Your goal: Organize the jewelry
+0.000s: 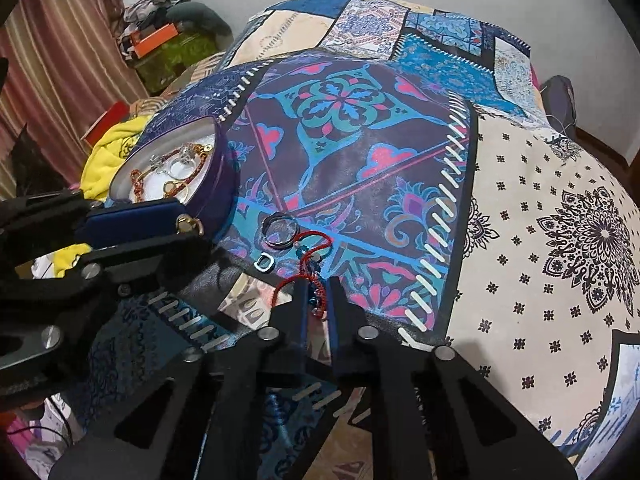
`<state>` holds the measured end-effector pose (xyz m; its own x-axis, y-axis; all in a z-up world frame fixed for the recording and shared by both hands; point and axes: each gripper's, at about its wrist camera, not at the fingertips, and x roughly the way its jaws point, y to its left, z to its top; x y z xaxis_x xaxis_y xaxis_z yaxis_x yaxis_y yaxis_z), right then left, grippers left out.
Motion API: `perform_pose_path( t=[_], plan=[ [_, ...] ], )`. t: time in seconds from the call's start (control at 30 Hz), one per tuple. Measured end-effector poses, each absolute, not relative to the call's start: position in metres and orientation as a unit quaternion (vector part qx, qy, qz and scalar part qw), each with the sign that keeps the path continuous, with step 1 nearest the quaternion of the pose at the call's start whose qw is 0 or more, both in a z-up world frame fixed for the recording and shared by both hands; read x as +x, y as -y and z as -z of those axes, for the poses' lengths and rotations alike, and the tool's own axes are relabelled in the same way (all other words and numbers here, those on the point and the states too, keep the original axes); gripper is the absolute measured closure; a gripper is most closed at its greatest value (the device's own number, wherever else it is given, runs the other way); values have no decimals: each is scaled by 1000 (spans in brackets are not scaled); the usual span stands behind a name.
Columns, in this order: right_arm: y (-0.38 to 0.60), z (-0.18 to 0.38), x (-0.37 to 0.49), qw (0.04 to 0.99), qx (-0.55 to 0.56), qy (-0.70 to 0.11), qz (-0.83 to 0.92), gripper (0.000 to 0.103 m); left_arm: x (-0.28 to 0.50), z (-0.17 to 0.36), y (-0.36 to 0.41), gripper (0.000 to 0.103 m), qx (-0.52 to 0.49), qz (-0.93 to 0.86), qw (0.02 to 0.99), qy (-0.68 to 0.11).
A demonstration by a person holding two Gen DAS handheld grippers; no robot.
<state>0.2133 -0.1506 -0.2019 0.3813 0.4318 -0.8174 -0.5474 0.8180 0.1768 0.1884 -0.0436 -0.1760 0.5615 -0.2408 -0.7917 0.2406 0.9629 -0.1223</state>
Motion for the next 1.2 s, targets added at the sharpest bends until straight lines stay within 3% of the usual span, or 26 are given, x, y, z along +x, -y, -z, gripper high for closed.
perform_pose_path(
  t=[0.67,1.2],
  plan=[
    [158,128,194,874,-35,-396,-281,96,166,133,27,78,-7,122,908,-401],
    [123,91,189,885,-36,-347,-307,96,150,102,-33,78,-26,71,930,-360]
  ],
)
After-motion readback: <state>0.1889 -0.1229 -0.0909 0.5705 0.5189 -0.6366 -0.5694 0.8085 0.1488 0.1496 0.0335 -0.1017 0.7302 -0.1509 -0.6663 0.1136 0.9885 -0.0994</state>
